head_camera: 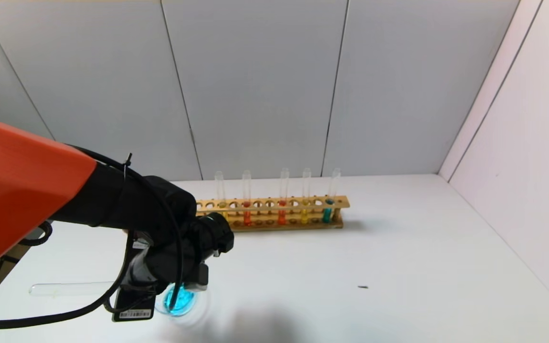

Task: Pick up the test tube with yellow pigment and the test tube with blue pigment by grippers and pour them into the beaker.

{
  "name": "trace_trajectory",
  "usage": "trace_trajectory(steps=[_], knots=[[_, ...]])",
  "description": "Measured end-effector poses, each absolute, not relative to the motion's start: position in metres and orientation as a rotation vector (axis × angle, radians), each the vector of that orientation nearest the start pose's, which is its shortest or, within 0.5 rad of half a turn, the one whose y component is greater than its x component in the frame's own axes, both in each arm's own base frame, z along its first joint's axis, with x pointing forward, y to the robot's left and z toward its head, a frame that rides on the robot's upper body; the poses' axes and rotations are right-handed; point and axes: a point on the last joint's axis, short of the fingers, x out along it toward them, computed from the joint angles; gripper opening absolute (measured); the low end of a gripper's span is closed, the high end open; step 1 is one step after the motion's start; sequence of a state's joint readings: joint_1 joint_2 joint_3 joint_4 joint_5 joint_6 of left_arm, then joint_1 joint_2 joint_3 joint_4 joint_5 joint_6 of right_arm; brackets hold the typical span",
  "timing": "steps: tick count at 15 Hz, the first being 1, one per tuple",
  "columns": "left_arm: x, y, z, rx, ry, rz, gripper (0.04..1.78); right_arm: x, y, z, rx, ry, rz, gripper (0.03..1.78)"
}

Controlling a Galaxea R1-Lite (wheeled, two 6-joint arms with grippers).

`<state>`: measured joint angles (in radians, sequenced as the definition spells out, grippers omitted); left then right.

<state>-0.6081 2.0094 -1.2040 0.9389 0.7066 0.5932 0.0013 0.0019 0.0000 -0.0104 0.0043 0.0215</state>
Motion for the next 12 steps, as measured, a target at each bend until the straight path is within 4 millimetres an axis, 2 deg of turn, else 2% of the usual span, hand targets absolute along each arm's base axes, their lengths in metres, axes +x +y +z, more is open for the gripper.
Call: trace_trajectory(steps=[12], knots=[[0.247,-0.164,0.103,1.601,1.451,-0.382,0.32,-0.023,0.000,0.077,0.021,-0.008,0.005,1.74]])
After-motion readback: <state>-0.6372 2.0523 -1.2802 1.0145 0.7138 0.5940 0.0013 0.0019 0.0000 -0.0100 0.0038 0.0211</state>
